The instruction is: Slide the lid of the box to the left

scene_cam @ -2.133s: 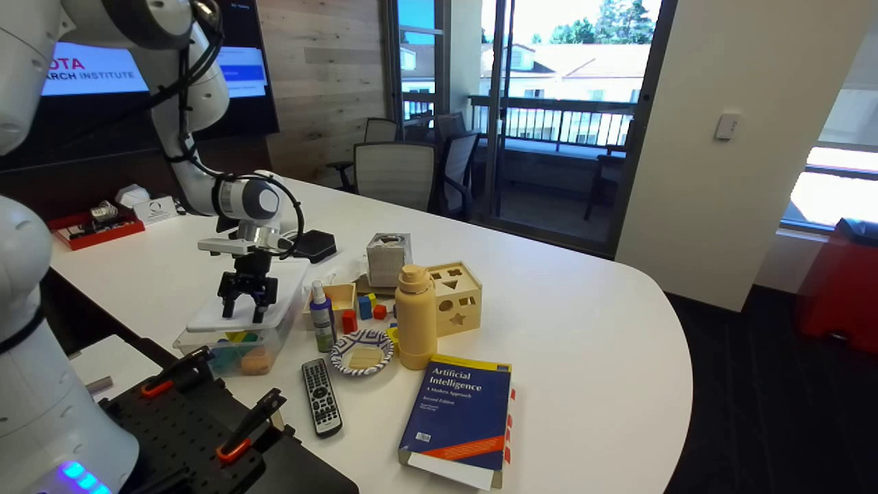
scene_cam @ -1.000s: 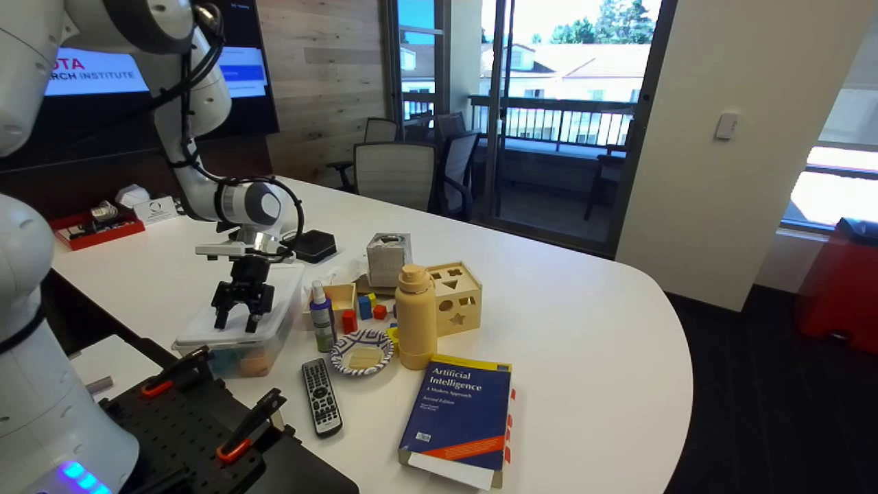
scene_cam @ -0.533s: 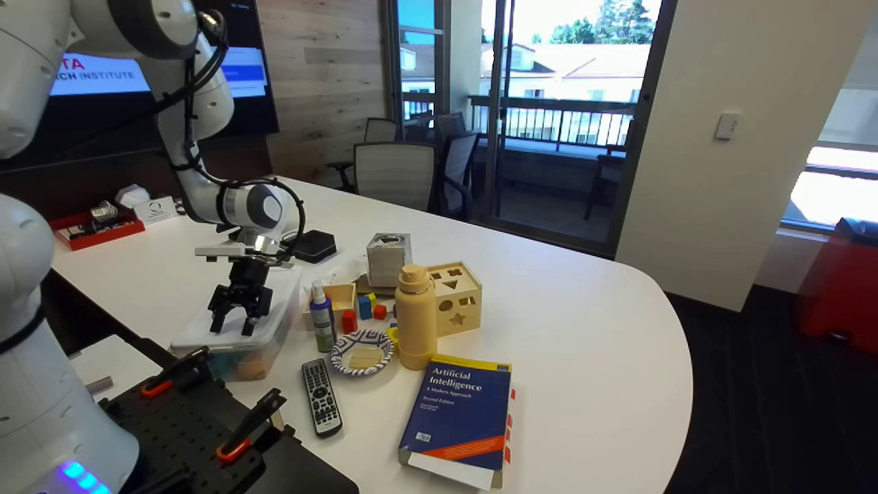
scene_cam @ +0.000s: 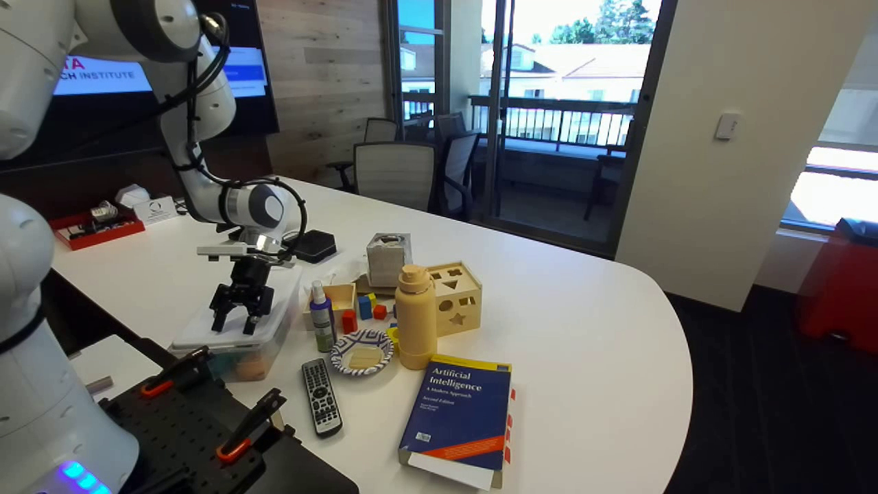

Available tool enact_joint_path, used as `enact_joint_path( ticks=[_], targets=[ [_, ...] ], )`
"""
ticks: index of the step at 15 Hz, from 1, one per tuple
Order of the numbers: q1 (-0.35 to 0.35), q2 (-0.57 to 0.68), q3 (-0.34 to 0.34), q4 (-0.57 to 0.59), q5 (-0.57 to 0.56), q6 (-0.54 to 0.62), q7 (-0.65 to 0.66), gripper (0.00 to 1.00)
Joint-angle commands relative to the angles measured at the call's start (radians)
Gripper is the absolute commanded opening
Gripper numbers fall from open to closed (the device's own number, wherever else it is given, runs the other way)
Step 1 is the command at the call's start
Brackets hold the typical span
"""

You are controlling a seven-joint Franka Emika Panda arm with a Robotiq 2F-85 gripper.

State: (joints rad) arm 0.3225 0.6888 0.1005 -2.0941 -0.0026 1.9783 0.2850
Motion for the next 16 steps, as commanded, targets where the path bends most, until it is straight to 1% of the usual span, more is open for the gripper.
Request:
enact_joint_path(
  ticks=[1, 3, 6, 9, 13, 16],
  targets=[
    [-0.015, -0.073, 0.004, -0.026, 0.003, 0.047, 0.011, 1.00],
    [-0.028, -0.110, 0.012, -0.035, 0.014, 0.068, -0.008, 1.00],
    [-0.036, -0.164, 0.016, -0.036, 0.013, 0.063, -0.018, 1.00],
    [-0.048, -0.226, 0.020, -0.054, 0.023, 0.098, -0.018, 1.00],
    [-0.070, -0.320, 0.037, -0.105, 0.073, 0.232, -0.034, 1.00],
    [-0.064, -0.383, 0.035, -0.134, 0.061, 0.312, -0.014, 1.00]
  ],
)
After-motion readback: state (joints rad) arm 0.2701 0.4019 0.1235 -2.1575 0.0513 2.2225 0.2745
